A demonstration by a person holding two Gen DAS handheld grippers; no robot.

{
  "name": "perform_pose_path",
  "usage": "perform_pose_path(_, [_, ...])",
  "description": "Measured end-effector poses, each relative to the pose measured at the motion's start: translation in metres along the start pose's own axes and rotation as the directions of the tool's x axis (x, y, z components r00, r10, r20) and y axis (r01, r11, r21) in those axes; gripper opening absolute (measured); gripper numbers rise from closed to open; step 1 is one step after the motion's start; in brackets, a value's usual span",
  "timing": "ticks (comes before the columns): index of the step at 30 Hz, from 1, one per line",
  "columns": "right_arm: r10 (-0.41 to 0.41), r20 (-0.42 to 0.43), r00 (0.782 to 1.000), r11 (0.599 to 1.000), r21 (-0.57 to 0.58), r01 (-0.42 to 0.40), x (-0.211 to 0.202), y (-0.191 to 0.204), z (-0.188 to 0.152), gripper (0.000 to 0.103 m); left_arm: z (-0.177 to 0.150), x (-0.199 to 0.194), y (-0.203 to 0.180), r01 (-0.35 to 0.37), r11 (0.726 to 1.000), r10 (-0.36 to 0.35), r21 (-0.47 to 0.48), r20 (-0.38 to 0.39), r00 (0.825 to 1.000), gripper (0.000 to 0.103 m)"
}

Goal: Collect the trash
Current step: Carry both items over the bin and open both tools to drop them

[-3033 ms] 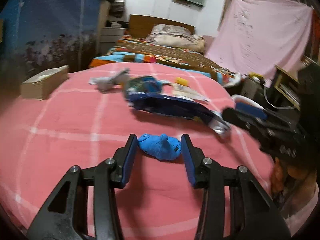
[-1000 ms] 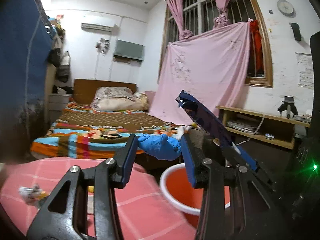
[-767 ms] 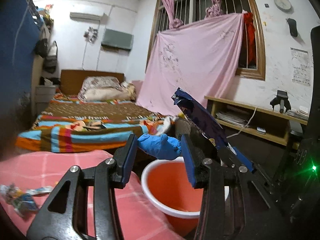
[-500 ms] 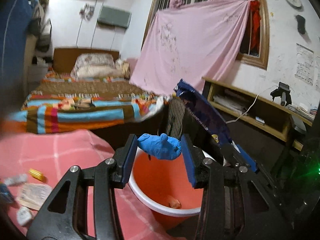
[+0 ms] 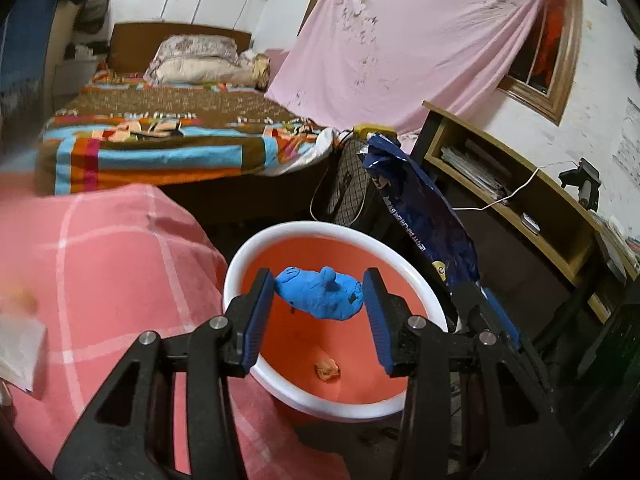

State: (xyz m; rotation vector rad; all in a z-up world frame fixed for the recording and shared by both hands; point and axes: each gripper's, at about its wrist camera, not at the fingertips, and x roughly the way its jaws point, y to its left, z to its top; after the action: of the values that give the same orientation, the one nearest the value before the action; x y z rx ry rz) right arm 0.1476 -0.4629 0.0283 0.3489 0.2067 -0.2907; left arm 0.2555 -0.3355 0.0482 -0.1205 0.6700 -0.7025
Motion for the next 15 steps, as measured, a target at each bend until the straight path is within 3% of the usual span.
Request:
perform_pose_path(6, [-0.01,-0.048,0.999,1.0,0.013,0.01,0.008,-0.004,-0.002,0.039,-0.002,0.011,0.005,-0.001,0.999,-0.001,-0.043,-0.048,0.999,0.037])
perform_pose_path(15, [-0.014,-0.062,0.998,1.0,0.026,0.016,0.009,-0.007,-0.004,0.047,-0.002,0.003,0.013,-0.019,0.998,0.017,-0.061,-0.034,0.999,0.05])
